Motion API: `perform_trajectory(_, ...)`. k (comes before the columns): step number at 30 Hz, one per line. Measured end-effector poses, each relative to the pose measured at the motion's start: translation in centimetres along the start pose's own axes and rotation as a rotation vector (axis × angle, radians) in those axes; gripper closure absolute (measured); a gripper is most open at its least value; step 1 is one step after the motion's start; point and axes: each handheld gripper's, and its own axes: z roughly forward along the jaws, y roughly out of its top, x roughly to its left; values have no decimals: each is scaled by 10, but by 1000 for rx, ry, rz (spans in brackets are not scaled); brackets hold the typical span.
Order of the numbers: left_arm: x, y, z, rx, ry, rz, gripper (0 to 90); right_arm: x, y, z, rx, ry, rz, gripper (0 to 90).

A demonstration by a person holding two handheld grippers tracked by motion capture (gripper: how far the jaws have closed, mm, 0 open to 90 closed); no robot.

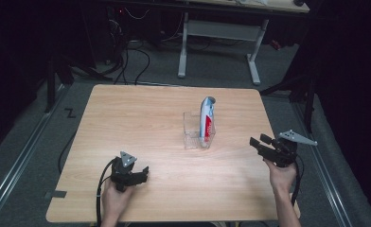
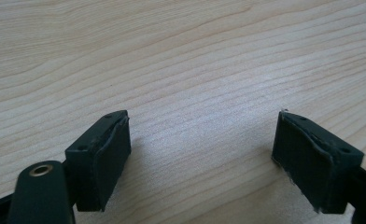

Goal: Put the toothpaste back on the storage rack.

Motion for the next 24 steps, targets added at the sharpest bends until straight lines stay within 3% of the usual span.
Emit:
perform_trajectory(13,0,0,0,1,0,1,195,-1,-17,8,35,16,17,429)
perform_trajectory(24,0,0,0,1,0,1,195,4,-25,18,74,23,0,428)
